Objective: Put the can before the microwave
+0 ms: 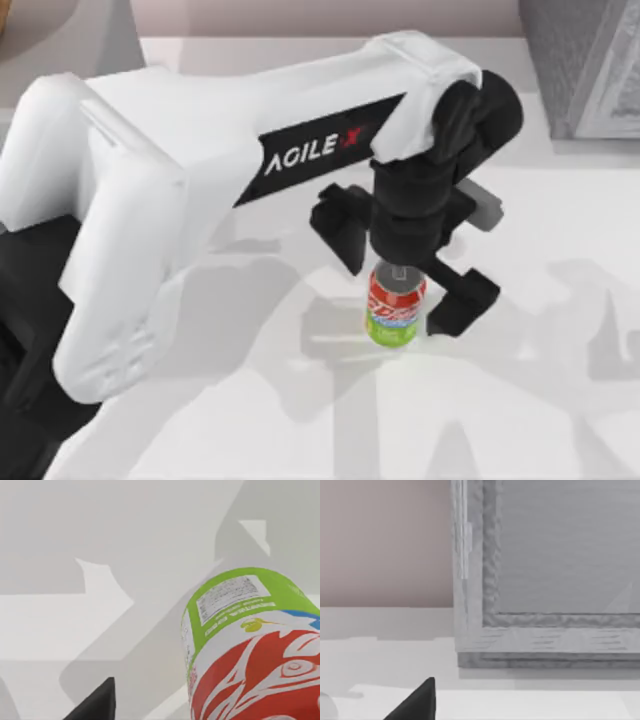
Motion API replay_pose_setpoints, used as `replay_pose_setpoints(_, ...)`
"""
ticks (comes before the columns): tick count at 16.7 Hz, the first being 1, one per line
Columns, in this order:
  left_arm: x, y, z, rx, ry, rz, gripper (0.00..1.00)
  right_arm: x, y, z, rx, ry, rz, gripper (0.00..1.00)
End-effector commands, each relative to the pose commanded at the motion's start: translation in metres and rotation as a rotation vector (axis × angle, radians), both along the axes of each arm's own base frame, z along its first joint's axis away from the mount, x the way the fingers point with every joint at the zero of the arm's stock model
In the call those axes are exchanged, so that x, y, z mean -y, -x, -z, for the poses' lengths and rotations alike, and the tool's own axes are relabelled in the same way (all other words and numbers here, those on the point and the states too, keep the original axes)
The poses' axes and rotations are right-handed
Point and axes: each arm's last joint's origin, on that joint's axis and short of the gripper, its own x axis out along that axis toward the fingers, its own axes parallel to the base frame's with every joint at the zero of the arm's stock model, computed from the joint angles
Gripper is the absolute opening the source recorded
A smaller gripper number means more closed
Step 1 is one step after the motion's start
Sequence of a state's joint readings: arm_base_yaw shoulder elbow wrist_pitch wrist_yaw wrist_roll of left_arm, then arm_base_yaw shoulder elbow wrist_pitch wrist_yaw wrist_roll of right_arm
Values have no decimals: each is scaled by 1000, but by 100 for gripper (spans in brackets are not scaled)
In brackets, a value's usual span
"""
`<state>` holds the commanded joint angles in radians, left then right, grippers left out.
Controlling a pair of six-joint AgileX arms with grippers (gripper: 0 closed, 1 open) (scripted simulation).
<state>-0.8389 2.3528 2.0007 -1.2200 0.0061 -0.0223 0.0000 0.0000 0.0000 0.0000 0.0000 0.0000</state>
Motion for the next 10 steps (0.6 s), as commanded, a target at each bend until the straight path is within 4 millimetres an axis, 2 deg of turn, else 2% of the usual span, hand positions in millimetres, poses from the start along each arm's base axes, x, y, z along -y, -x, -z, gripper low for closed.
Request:
replay_pose_setpoints(3,0,0,0,0,0,0,100,0,0,0,0,0,0,100)
replay_pose_setpoints(10,0,0,0,0,0,0,47,0,0,0,0,0,0,100)
